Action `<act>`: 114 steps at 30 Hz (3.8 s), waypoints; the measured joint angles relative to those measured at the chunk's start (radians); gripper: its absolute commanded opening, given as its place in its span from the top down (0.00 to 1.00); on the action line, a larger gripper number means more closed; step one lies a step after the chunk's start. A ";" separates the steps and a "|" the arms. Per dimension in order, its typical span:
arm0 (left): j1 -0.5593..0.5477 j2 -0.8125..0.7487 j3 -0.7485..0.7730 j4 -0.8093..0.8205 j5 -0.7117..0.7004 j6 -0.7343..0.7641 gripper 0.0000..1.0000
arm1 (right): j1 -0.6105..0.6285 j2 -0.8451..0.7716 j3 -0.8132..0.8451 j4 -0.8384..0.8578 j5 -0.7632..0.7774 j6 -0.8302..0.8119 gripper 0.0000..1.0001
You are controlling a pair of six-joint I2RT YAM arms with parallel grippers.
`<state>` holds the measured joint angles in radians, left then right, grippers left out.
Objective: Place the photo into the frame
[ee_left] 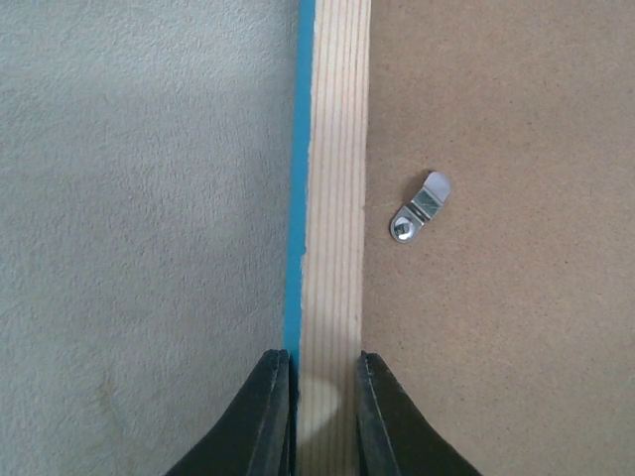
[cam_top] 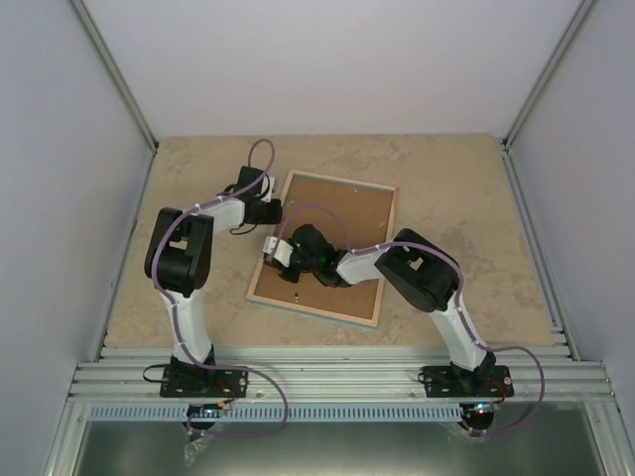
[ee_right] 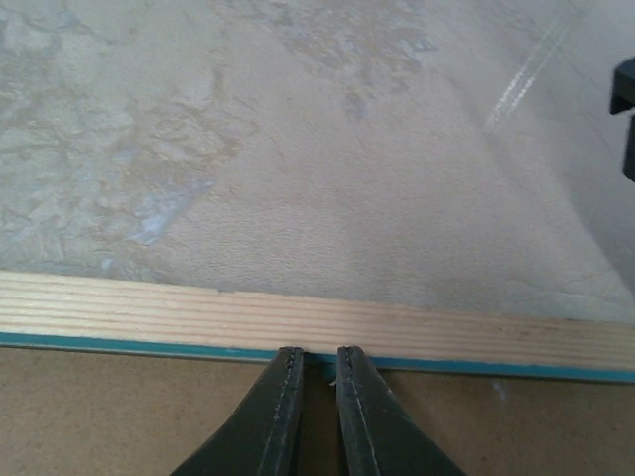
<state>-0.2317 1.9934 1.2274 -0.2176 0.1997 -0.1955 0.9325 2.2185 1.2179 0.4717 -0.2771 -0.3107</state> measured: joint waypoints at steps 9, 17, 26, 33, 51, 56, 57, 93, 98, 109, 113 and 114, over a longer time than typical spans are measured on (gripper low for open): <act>-0.001 -0.007 -0.017 0.024 0.000 0.000 1.00 | -0.014 0.000 0.005 0.002 0.043 0.067 0.84; -0.001 -0.010 -0.025 0.035 0.000 0.000 1.00 | -0.010 0.001 0.040 -0.066 0.040 0.106 0.93; -0.002 -0.015 -0.038 0.053 0.000 0.000 1.00 | -0.012 -0.002 0.048 -0.085 0.048 0.129 0.71; -0.002 -0.038 -0.070 0.061 0.004 0.001 1.00 | -0.053 -0.131 -0.086 -0.154 -0.005 0.093 0.55; 0.003 -0.129 -0.135 -0.079 0.063 0.051 0.56 | -0.296 -0.299 -0.116 -0.358 -0.185 -0.077 0.50; 0.015 -0.173 -0.145 -0.187 0.069 0.129 0.53 | -0.308 -0.226 0.046 -0.387 -0.190 -0.111 0.50; 0.022 -0.180 -0.153 -0.202 0.072 0.145 0.54 | -0.308 -0.211 0.071 -0.393 -0.190 -0.113 0.50; 0.048 -0.189 -0.224 -0.163 0.205 0.226 1.00 | -0.294 0.242 0.612 -0.542 -0.131 0.141 0.87; 0.047 -0.189 -0.224 -0.163 0.204 0.226 1.00 | -0.290 0.261 0.642 -0.557 -0.163 0.135 0.87; 0.046 -0.188 -0.224 -0.164 0.215 0.230 1.00 | -0.312 0.213 0.562 -0.585 -0.332 0.058 0.72; 0.041 -0.184 -0.222 -0.163 0.227 0.238 1.00 | -0.324 0.192 0.534 -0.594 -0.352 0.031 0.59; 0.039 -0.183 -0.222 -0.163 0.229 0.241 1.00 | -0.329 0.189 0.533 -0.597 -0.351 0.019 0.56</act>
<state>-0.1928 1.8103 1.0050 -0.3801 0.4290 0.0452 0.6037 2.4077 1.7504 -0.1257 -0.6277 -0.2920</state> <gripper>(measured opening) 0.202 0.363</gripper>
